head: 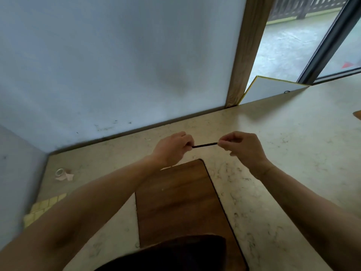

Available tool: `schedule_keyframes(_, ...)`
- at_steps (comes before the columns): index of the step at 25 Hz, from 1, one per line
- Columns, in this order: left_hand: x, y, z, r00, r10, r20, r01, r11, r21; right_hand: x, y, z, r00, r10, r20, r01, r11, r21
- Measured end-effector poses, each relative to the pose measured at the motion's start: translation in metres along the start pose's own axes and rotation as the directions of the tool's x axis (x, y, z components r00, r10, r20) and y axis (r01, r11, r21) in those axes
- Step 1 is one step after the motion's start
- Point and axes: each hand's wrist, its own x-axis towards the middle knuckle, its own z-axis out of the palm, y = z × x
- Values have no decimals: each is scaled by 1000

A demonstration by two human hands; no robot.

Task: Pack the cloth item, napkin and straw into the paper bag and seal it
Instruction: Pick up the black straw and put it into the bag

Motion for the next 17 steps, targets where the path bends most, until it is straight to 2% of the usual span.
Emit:
schedule_keyframes(3, -39, 27, -39, 997, -45, -70, 36, 993, -112, -39, -54, -5, 1000, -22, -4, 22, 958, 286)
schedule_keyframes(6, -81, 60, -72, 991, -57, -120, 29, 974, -223, -82, -100, -4, 992, -129, -3, 121, 928, 353)
schedule_keyframes(10, -132, 98, -107, 973, -81, -216, 21, 964, -265, -131, -150, -2, 946, -322, -33, 318, 906, 277)
schedule_keyframes(14, -194, 115, -141, 893, -180, -412, 50, 951, -307, -176, -193, -10, 832, -534, -149, 554, 816, 168)
schedule_keyframes(15, -214, 115, -147, 890, -186, -415, 61, 953, -296, -187, -199, -11, 803, -579, -138, 595, 792, 136)
schedule_keyframes(17, -247, 113, -153, 955, -145, -258, 79, 965, -251, -206, -201, -11, 782, -623, -10, 622, 780, 73)
